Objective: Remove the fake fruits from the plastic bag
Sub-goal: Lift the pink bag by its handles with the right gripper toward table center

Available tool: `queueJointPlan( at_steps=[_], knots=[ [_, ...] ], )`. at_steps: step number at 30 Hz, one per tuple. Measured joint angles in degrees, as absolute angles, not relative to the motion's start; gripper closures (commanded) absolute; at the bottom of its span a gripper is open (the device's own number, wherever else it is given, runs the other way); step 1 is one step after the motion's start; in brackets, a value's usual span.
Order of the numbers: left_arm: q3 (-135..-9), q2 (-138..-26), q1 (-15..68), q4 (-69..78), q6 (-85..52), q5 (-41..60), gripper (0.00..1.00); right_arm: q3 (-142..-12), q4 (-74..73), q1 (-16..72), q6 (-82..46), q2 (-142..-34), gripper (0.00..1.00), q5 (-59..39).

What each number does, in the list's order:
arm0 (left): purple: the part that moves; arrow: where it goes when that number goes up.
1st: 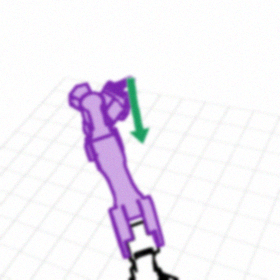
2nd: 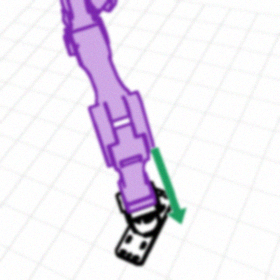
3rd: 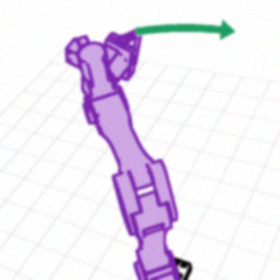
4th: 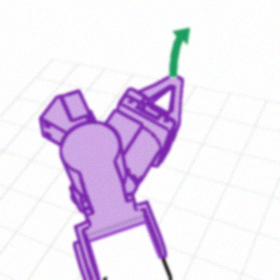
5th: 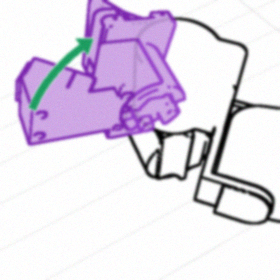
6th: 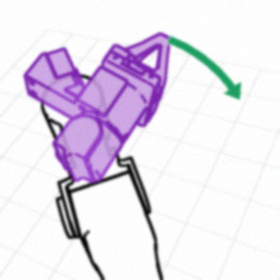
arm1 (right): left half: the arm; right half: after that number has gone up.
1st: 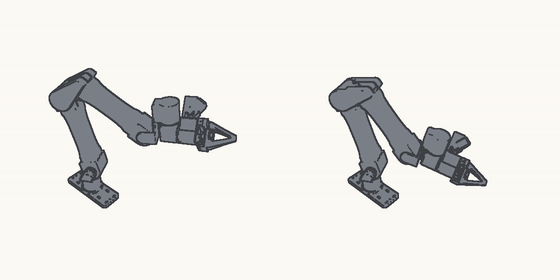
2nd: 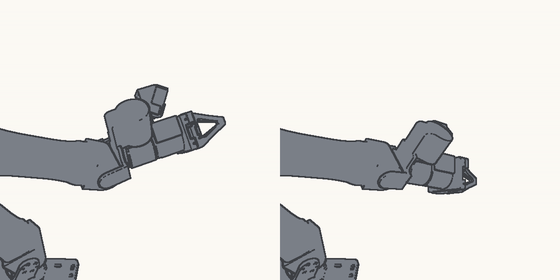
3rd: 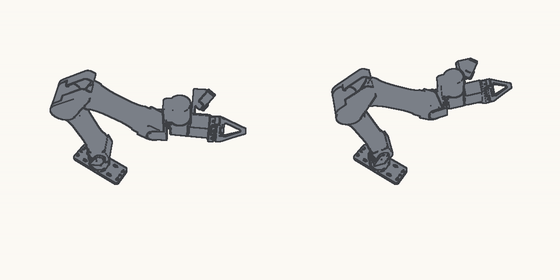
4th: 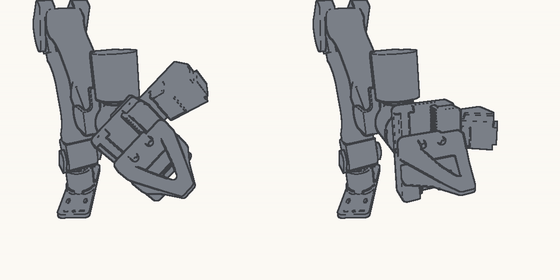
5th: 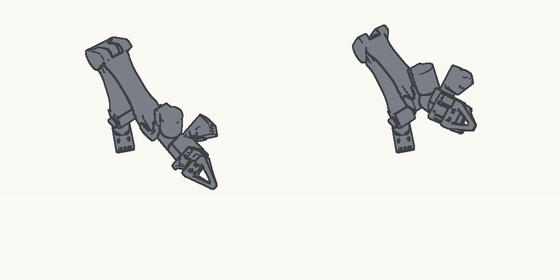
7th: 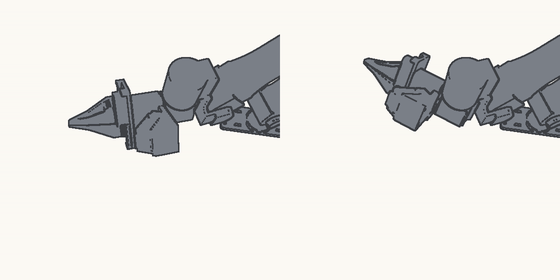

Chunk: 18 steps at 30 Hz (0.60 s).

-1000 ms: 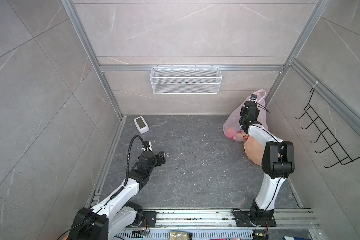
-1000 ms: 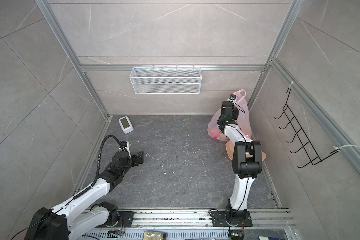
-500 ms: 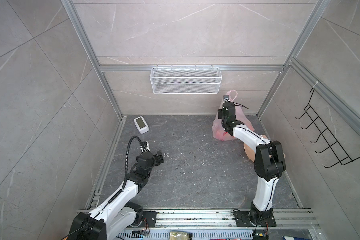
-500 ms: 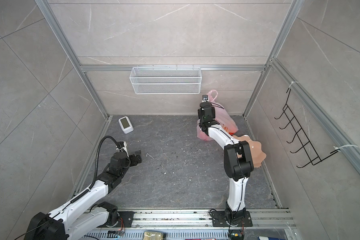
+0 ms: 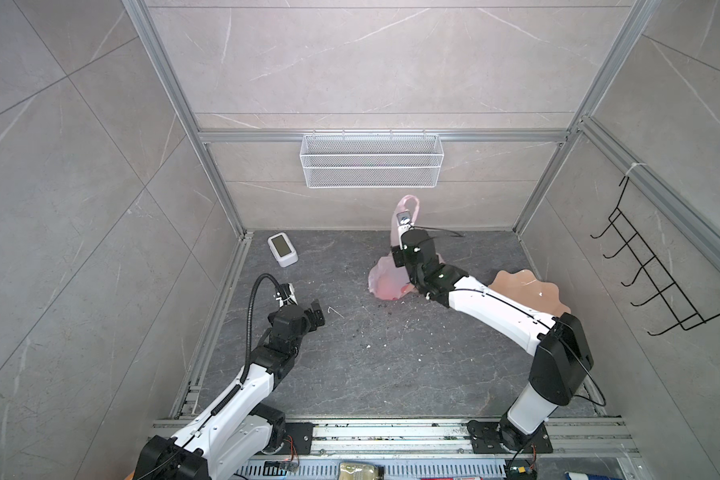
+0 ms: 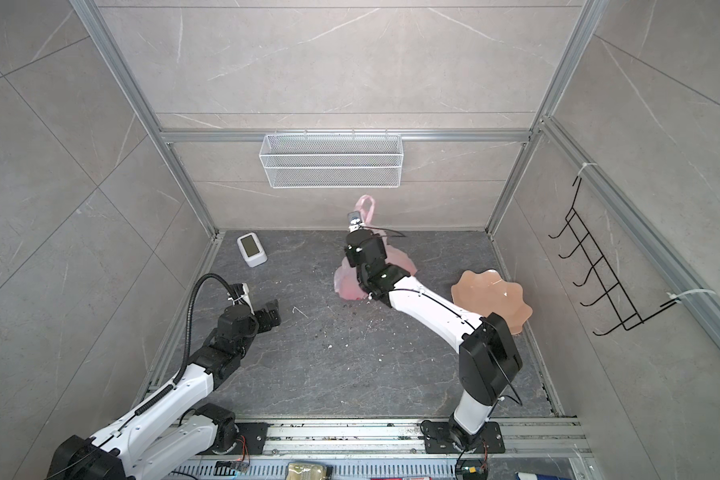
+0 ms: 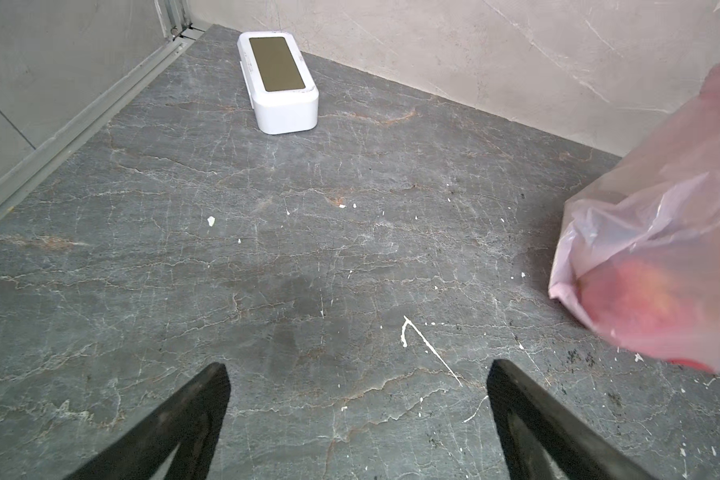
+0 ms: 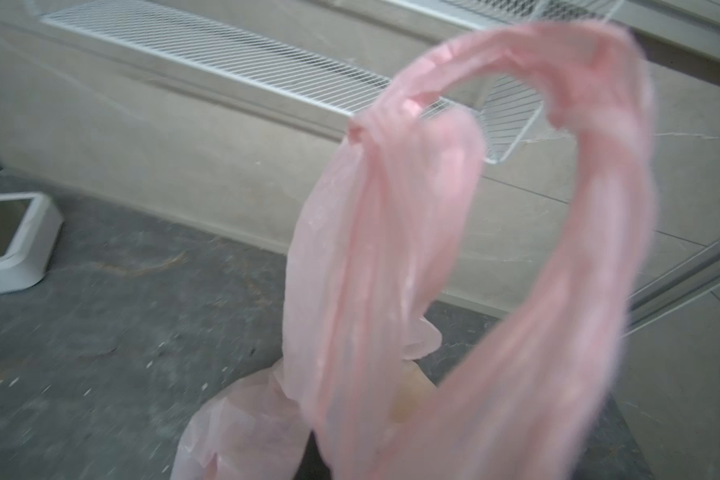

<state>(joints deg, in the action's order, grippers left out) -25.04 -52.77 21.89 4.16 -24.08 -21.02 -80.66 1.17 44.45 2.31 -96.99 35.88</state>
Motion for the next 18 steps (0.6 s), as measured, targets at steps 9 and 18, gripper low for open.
queueJointPlan(
  at_steps=[9,18],
  knots=[
    [-25.0,-51.2,21.9,2.6,-24.9,-22.5,0.00,-76.7,10.9,61.2,-3.9,-96.8,0.91,43.5],
    [-26.0,-52.9,21.9,-1.1,-27.3,-22.4,0.01,-75.2,17.8,65.8,-8.7,-93.4,0.15,42.9]
  ],
)
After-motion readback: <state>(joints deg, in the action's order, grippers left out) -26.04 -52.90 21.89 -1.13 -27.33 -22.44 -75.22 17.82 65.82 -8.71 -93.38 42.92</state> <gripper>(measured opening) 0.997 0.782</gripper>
